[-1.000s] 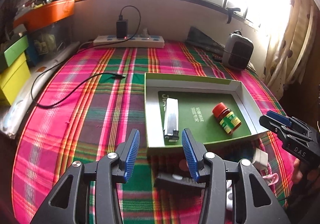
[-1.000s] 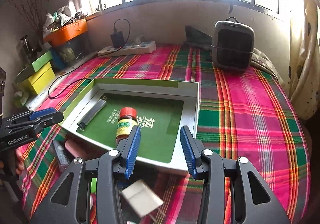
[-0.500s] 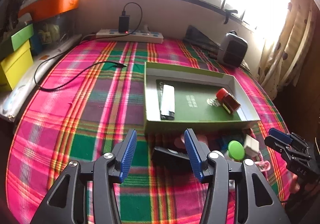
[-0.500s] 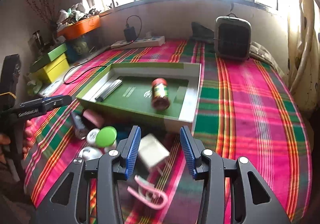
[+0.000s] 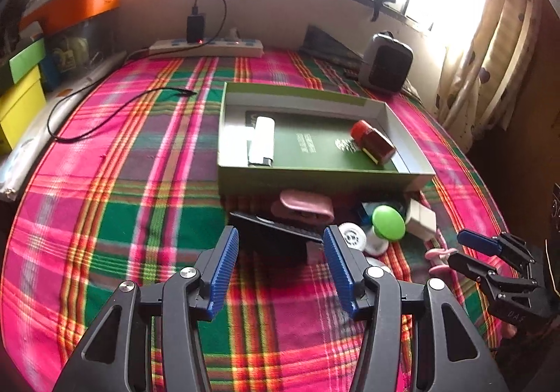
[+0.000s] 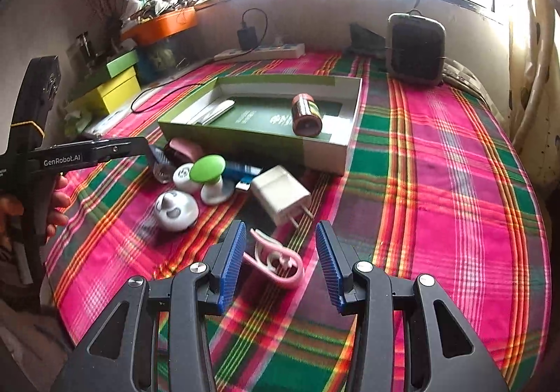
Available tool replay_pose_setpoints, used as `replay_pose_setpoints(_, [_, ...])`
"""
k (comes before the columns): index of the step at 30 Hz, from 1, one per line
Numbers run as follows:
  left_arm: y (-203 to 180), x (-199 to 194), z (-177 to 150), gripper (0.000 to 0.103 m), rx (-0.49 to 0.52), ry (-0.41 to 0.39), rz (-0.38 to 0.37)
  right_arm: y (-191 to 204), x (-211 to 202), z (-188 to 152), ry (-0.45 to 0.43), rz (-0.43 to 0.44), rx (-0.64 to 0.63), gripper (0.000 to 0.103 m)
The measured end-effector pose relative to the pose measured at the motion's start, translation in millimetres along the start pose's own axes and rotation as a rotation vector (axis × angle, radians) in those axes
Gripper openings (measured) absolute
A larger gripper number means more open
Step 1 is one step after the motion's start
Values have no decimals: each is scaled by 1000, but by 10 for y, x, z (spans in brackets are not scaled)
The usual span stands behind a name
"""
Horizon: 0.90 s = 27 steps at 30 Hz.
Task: Organize rigid objects
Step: 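Withdraw both tools from the tray back toward the remaining items, then grasp the pink-and-white cable winder with the right tool while the left tool reaches the black device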
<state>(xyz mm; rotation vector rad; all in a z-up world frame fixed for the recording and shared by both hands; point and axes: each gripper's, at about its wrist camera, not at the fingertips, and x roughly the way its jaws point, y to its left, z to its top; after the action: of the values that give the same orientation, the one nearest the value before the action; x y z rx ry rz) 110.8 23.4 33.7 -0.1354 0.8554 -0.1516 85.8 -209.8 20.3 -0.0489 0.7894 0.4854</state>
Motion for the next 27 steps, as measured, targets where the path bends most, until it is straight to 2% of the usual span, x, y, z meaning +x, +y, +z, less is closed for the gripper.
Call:
replay_pose_setpoints(2, [-46, 17, -24, 50, 9, 9, -3, 19, 14, -26, 8, 10, -9, 45])
replay_pose_setpoints(4, [-95, 33, -52, 50, 18, 19, -6, 28, 34, -39, 23, 11, -13, 53])
replay_pose_setpoints(6, [-139, 44, -77, 50, 27, 27, -10, 42, 30, -46, 23, 17, -18, 55])
replay_pose_setpoints(16, [-106, 179, -106, 50, 32, 67, 35, 139, 85, -61, 57, 30, -70, 56])
replay_pose_setpoints(27, [121, 139, -156, 50, 2, 68, 79, 126, 168, -76, 113, -50, -83, 56])
